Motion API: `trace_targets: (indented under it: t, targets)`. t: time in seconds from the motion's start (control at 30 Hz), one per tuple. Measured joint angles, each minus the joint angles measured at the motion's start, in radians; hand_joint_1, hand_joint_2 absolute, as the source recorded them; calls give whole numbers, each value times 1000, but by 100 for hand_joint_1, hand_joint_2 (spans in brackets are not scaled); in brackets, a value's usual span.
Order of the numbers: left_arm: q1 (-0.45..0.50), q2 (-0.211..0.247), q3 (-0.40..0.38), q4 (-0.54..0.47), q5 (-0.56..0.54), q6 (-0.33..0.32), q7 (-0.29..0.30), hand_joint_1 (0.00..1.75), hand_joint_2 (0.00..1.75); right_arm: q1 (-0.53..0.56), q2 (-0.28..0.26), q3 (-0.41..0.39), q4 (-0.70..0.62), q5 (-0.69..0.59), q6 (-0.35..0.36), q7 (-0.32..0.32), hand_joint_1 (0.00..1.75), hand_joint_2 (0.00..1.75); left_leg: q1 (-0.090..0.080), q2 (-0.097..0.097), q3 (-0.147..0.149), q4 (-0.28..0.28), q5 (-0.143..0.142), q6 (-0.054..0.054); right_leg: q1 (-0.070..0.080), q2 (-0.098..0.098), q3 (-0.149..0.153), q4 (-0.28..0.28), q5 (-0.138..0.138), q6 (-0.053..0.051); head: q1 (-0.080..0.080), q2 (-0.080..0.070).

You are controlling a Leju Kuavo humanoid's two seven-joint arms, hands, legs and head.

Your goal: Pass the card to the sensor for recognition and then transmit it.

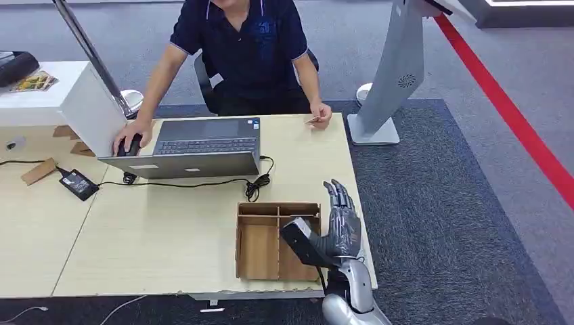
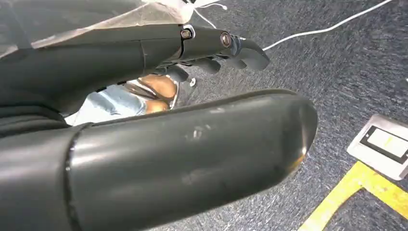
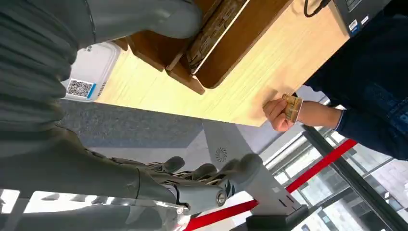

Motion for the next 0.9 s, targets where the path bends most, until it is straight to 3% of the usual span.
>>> trace_targets:
  t: [0.03,0.1,0.3,0.37,0.47,0.6,0.67,0.73,0.77,0.9]
  targets:
    - [0,0,0,0,0,0,0,0,0,0,0,0,0,0,0,0,38,175,0,0,0,0,0,0,0,0,0,0,0,0,0,0]
    - [0,0,0,0,0,0,0,0,0,-1,0,0,1,0,0,0,61,175,0,0,0,0,0,0,0,0,0,0,0,0,0,0]
    - [0,0,0,0,-2,0,0,0,0,-2,0,0,3,-1,0,0,65,175,0,0,0,0,0,0,0,0,0,0,0,0,0,0]
    - [0,0,0,0,-2,0,0,0,0,-3,0,0,3,-2,0,0,89,175,0,0,0,0,0,0,0,0,0,0,0,0,0,0]
    - [0,0,0,0,-3,0,0,0,0,-3,0,0,3,-2,0,0,79,175,0,0,0,0,0,0,0,0,0,0,0,0,0,0]
    - [0,0,0,0,-3,0,0,0,0,-3,0,0,3,-2,0,0,82,175,0,0,0,0,0,0,0,0,0,0,0,0,0,0]
    - [0,0,0,0,-3,0,0,0,0,-3,0,0,3,-3,0,0,96,175,0,0,0,0,0,0,0,0,0,0,0,0,0,0]
    - [0,0,0,0,-3,0,0,0,0,-3,0,0,3,-3,0,0,98,175,0,0,0,0,0,0,0,0,0,0,0,0,0,0]
    - [0,0,0,0,-3,0,0,0,0,-3,0,0,3,-4,0,0,120,175,0,0,0,0,0,0,0,0,0,0,0,0,0,0]
    - [0,0,0,0,-5,0,0,0,0,-3,0,0,3,-6,0,0,84,175,0,0,0,0,0,0,0,0,0,0,0,0,0,0]
